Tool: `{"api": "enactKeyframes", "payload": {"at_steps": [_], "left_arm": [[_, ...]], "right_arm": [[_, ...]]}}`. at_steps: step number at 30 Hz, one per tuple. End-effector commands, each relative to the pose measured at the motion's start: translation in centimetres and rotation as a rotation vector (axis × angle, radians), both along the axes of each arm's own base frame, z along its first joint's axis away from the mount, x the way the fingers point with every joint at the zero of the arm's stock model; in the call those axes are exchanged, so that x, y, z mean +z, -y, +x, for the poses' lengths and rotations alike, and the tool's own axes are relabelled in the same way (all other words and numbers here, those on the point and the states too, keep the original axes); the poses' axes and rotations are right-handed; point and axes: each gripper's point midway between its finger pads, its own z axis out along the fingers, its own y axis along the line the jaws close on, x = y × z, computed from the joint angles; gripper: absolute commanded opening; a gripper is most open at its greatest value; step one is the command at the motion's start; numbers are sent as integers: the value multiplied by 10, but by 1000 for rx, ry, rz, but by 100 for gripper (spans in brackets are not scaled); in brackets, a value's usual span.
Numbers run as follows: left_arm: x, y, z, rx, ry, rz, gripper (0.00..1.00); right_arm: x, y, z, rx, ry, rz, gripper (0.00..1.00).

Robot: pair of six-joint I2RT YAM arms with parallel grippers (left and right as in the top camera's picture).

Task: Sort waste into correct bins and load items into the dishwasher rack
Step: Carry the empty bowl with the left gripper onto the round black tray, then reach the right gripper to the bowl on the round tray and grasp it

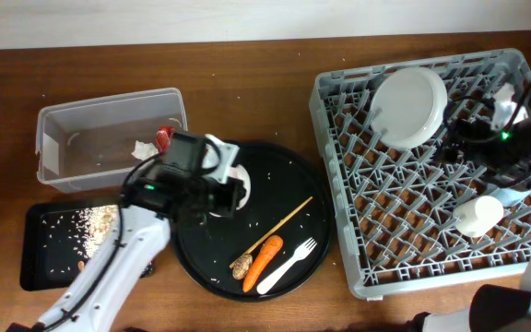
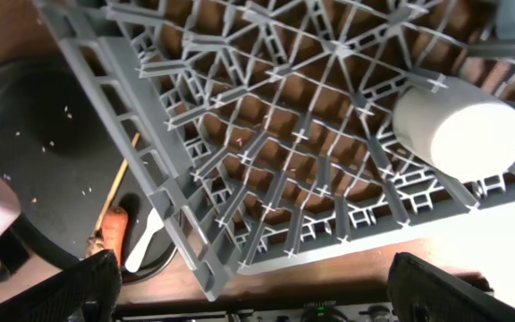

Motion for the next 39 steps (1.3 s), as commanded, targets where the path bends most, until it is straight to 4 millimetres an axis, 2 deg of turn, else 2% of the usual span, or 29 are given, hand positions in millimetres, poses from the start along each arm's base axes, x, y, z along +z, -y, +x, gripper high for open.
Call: {"api": "enactKeyframes", "payload": {"at_steps": [1,6,9,10,11,13,14,15,18,19,21,23,24,26,30,34,39], "left_arm": [[-18,-7,10,47,61,211,1],[-58,13,-4,-7,-48,256,0],[-65,19,-6,-26,-57,264,1],[-65,19,-6,-25,-56,264,15],[-64,19,-5,-25,-53,262,33],[-59,21,-4,-26,-48,254,79],[-55,21,-3,-23,-46,252,93],[-45,20,-1,-19,-43,247,99],[-21,9,3,14,-44,245,99],[-7,-4,4,46,-50,251,99],[7,-28,6,121,-64,272,99],[17,-63,5,226,-80,302,99],[22,-89,3,297,-100,317,99],[27,-128,-3,415,-142,318,99],[31,-195,-15,657,-226,280,99],[28,-221,-23,758,-277,244,99],[28,-227,-25,780,-286,242,99]], "right_arm": [[2,-19,1,84,13,10,98],[2,-41,3,182,21,6,98],[2,-52,4,221,25,5,98],[2,-55,4,232,24,4,98],[2,-57,4,240,25,2,98],[2,-61,5,256,31,2,99],[2,-63,6,260,33,2,98],[3,-66,7,272,38,2,98],[3,-77,7,307,45,8,98],[3,-84,8,329,50,7,98],[4,-98,9,378,64,6,98],[5,-118,13,438,93,5,98],[4,-133,16,464,108,9,99],[1,-155,18,507,113,16,100],[-21,-197,21,587,70,28,97],[-56,-228,24,620,-5,28,93],[-114,-251,32,623,-121,13,87]]}}
